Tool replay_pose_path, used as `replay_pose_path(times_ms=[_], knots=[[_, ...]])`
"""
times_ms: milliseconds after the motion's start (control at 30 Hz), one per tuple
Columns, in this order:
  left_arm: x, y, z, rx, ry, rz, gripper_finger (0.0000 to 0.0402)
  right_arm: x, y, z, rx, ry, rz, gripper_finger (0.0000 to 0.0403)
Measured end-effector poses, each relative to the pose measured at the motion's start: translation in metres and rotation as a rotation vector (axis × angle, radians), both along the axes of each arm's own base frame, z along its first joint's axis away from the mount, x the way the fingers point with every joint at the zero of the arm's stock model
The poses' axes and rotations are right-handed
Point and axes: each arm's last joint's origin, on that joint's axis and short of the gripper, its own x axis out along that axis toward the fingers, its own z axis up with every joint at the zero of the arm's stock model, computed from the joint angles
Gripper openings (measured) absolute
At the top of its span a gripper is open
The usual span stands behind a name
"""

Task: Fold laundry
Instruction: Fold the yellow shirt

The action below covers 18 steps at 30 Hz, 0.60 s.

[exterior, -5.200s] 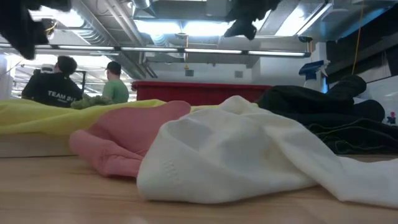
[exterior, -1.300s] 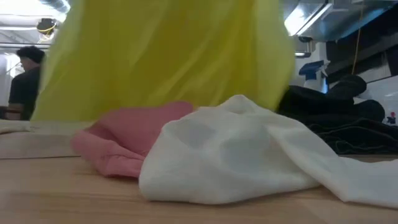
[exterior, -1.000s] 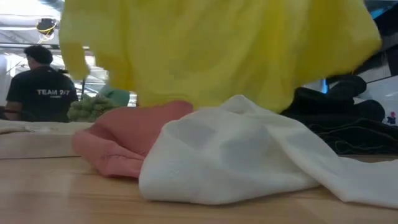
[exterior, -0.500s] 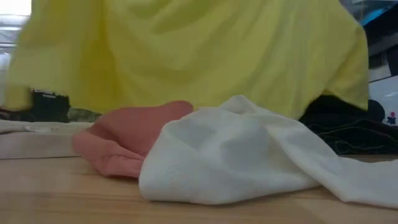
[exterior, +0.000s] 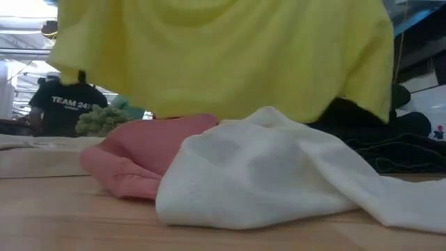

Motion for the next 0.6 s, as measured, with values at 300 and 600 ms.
replay_pose_path(times_ms=[300, 600], knots=[[0.008, -0.002, 0.006, -0.08, -0.015, -0.042, 0.0, 0.004, 0.004, -0.001, 0.059, 0.01, 0.103, 0.0], [0.007, 0.012, 0.0, -0.031, -0.024, 0.115, 0.0, 0.002, -0.001, 0.0, -0.009, 0.005, 0.024, 0.0]])
